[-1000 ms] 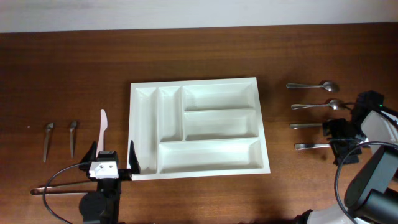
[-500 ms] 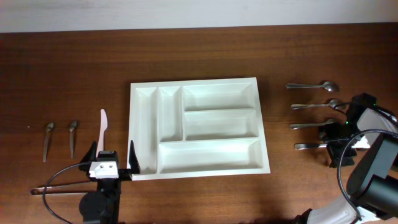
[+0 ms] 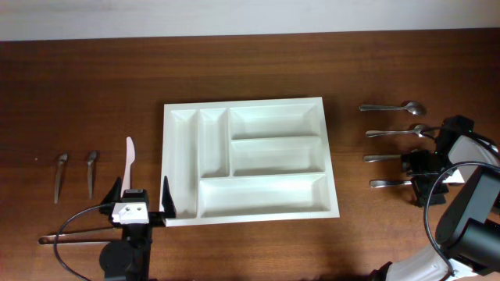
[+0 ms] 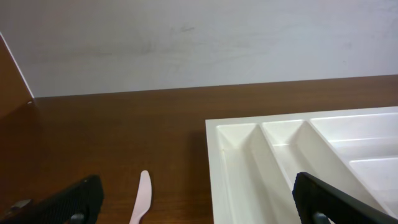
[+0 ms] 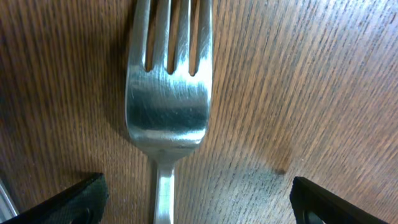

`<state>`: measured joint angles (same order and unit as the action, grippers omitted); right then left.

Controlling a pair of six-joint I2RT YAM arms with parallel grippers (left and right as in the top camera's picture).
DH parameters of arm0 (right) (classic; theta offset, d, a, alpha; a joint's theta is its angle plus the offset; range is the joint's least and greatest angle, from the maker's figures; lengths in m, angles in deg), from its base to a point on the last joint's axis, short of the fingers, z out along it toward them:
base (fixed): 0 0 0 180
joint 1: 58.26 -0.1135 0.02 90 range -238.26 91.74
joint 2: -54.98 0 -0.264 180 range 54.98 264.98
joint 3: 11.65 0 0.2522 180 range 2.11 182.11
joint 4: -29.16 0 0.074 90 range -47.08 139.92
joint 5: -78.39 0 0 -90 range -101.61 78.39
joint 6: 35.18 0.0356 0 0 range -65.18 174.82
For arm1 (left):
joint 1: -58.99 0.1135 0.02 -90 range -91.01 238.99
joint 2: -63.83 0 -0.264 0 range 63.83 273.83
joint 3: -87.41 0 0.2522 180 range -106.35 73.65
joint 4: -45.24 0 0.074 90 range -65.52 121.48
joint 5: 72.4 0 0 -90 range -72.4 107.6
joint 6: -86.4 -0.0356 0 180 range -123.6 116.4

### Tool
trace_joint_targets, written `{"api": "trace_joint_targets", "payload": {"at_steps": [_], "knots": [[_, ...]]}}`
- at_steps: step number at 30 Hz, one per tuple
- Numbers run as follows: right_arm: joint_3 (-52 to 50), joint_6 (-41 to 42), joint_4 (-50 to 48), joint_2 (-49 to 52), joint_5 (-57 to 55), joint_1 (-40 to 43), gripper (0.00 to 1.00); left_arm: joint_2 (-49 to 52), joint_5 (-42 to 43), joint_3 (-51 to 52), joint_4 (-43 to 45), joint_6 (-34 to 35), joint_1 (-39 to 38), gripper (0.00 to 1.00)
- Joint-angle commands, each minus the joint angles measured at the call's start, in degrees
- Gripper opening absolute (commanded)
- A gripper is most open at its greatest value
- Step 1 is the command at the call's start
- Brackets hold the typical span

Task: Pack container
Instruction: 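Lower the right gripper onto the lower fork and close on it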

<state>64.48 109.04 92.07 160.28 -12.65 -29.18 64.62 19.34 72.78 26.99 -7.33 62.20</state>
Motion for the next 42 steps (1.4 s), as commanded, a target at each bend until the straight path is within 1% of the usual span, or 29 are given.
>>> {"api": "trace_joint_targets", "payload": {"at_steps": [1,12,19,24,31,42], "knots": [[0.8,0.7,-0.4,0.9,-1.2,-0.2,0.95,-0.5,0.5,0.3,0.0,-1.1,0.3,0.99],[0.7,0.7,-0.6,0.9,-1.2,-0.2,0.96,-0.5,0.5,0.3,0.0,-1.1,0.3,0.99],[0.3,0.0,-1.3,0.9,-4.2,-0.2,0.96,-0.5,0.5,0.3,0.0,-1.1,0.3,0.99],[0.2,0.0,-1.3,0.9,-4.1,-0.2,0.96,-0.5,0.5,0.3,0.0,-1.1,0.3,0.99],[-0.8,0.1,-2.4,1.0,-3.5,-0.2,0.99,-0.5,0.5,0.3,0.0,-1.1,0.3,0.99],[-2.2,0.1,-4.0,1.0,-2.4,-0.2,0.99,-0.5,0.5,0.3,0.0,-1.1,0.3,0.99]]}}
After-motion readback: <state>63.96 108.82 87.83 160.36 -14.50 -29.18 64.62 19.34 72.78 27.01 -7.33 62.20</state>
